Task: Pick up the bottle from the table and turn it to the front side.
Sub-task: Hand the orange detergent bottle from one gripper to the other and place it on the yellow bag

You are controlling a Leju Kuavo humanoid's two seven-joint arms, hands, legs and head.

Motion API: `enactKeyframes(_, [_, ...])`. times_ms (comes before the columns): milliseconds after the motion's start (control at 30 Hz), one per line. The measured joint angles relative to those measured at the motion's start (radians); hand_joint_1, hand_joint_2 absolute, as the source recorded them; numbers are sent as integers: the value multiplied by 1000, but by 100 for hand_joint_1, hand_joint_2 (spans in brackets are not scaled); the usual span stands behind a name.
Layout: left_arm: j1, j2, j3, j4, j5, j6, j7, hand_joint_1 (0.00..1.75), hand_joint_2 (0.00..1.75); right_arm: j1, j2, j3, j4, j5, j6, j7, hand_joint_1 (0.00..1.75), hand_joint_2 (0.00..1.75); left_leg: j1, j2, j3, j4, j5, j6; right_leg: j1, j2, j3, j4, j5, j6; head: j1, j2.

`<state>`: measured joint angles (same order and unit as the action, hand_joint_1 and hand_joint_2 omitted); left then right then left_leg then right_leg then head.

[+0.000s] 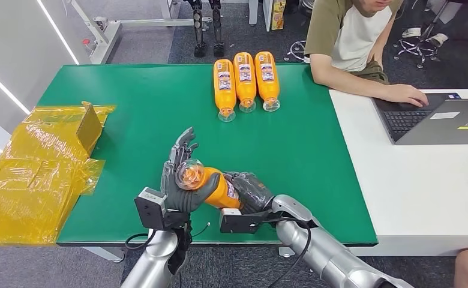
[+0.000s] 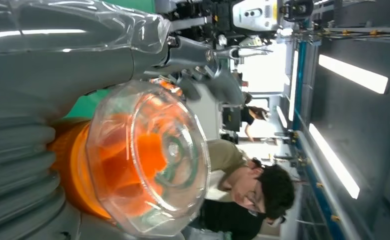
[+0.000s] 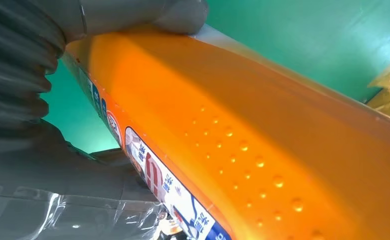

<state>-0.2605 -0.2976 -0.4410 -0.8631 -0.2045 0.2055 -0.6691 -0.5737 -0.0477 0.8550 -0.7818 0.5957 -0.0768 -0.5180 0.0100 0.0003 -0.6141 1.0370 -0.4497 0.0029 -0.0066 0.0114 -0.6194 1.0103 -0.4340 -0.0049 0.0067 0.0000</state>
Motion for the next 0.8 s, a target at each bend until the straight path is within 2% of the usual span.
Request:
enactKeyframes(233, [-1, 0, 0, -22, 29, -85, 6, 175, 175, 10, 17, -19, 1, 0, -130, -9, 175, 175, 0, 0, 0, 0, 0, 0, 0, 0, 0, 0, 0, 0, 0, 0])
enactKeyframes(400, [-5, 0, -1, -33, 22, -119, 10, 175, 175, 40, 35, -45, -2, 5, -308, -27, 175, 175, 0, -1, -1, 0, 0, 0, 0, -2, 0, 0, 0, 0, 0, 0])
enactKeyframes(600, [-22, -4, -4, -33, 12, -129, 11, 175, 175, 70, 46, -72, -9, -46, -386, -73, 175, 175, 0, -2, -2, 0, 0, 0, 0, -2, 0, 0, 0, 0, 0, 0])
enactKeyframes(733, [-36, -8, -6, -31, 5, -129, 16, 1, 175, 70, 54, -81, -10, -84, -403, -98, 175, 175, 0, -2, -1, 0, 0, 0, 0, -2, 0, 0, 0, 0, 0, 0])
enactKeyframes(800, [-39, -8, -8, -26, -2, -128, 24, 0, 175, 65, 62, -82, -14, -98, -408, -109, 175, 175, 0, -2, -1, 0, 0, 0, 0, -2, 0, 0, 0, 0, 0, 0])
